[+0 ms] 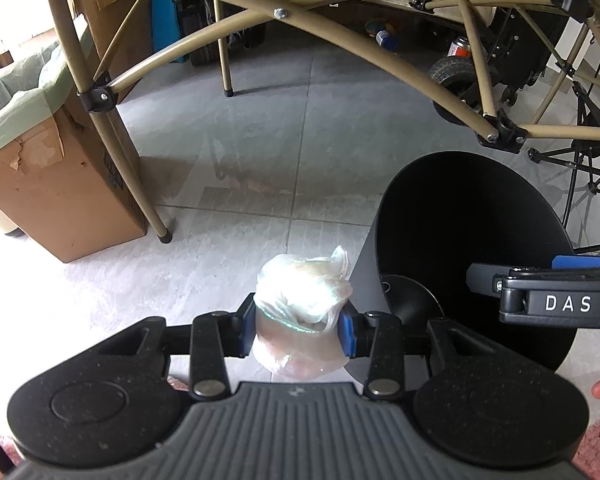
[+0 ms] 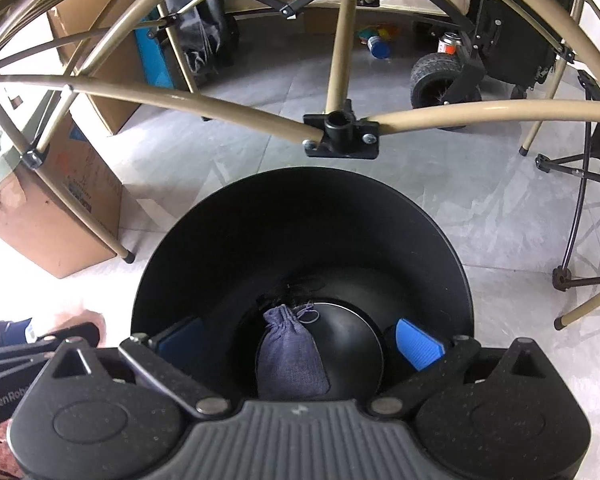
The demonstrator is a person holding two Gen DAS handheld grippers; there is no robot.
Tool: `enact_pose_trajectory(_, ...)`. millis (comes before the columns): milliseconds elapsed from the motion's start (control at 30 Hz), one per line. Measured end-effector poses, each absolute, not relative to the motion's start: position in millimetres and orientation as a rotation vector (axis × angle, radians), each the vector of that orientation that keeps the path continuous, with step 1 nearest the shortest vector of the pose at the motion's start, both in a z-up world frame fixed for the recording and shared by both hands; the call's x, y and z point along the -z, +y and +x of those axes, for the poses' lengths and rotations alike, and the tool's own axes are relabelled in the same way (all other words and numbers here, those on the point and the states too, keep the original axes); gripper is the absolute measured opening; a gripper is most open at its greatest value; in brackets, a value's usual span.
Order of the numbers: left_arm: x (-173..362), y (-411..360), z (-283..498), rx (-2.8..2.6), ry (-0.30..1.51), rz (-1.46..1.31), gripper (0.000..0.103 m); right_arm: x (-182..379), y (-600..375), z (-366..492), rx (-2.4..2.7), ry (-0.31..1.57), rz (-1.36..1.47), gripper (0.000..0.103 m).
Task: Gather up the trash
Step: 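Move the clear bag over the bin and open the left gripper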
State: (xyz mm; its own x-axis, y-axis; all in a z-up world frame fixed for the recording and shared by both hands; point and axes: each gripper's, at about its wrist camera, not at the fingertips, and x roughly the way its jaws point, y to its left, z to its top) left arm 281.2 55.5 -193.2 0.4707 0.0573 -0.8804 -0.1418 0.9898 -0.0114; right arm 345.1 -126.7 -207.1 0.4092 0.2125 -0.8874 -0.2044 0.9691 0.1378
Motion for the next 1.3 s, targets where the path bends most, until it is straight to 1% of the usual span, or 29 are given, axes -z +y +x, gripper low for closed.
enact_pose_trajectory(467, 165, 51, 275, -0.121, 1.037, -0.075, 0.040, 190, -132, 336, -0.233, 1.215, 0.006, 0.103)
enact_pose_trajectory(833, 139, 39, 264, -0.066, 0.984, -0.087, 0.040, 163, -147, 319, -0.232, 1.184, 0.028, 0.103)
enact_pose_trajectory(1067, 123, 9, 262, -0.003, 0.949, -0.054, 0.040, 147, -175, 308, -0.188, 1.138, 0.072, 0.103)
enact_pose_trajectory(1300, 124, -23, 265, 0.031, 0.956, -0.005, 0.040, 137, -210, 298, -0.135, 1.098, 0.129, 0.103)
